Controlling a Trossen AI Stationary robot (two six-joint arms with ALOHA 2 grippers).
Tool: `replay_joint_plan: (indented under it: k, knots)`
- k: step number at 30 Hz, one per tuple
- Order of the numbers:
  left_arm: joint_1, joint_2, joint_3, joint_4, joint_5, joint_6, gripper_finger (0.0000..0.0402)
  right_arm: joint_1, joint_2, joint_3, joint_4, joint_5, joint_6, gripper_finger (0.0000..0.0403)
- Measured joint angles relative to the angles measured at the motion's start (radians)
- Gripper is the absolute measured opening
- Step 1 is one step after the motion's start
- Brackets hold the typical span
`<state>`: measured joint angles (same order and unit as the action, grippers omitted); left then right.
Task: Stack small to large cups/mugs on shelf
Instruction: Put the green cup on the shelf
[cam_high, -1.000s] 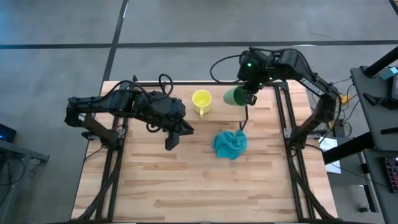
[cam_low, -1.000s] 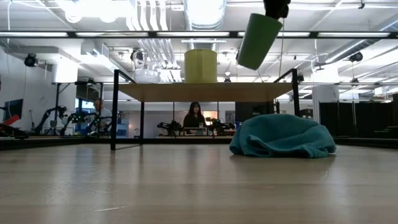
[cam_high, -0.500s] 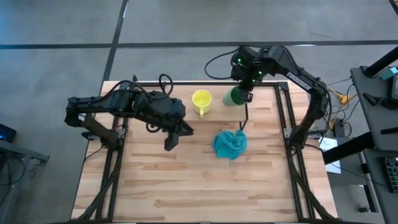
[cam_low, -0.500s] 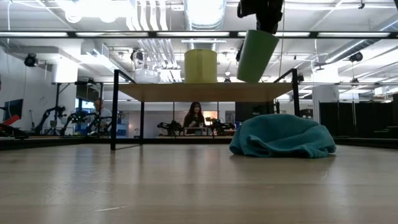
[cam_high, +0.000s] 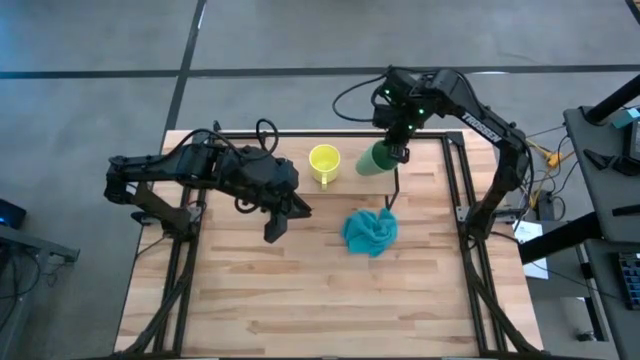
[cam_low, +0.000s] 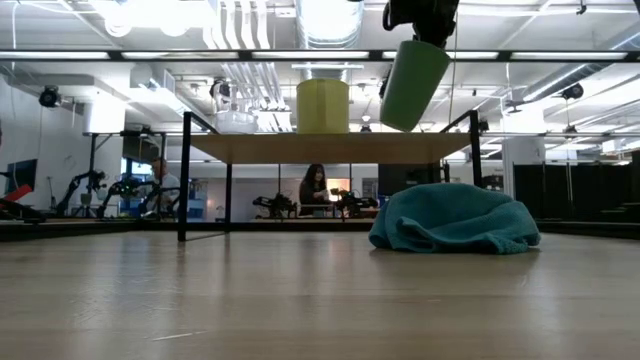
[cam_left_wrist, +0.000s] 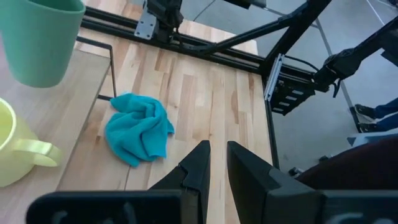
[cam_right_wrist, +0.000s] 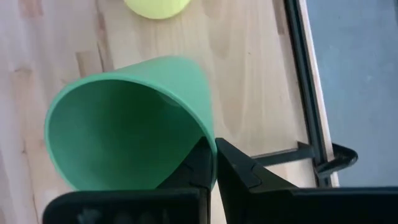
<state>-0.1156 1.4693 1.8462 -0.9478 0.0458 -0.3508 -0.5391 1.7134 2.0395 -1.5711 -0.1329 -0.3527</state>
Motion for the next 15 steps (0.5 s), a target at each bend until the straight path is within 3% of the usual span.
replay_joint_plan:
  k: [7,15]
  knots:
    - [0.036,0.041,0.001,0.078,-0.049,0.081,0.004,-0.021,-0.001,-0.041,0.001,0.003,-0.015,0.0009]
    - [0.15,0.156,0.004,0.137,-0.147,0.124,0.004,-0.021,-0.003,-0.079,0.004,0.002,-0.026,0.0009]
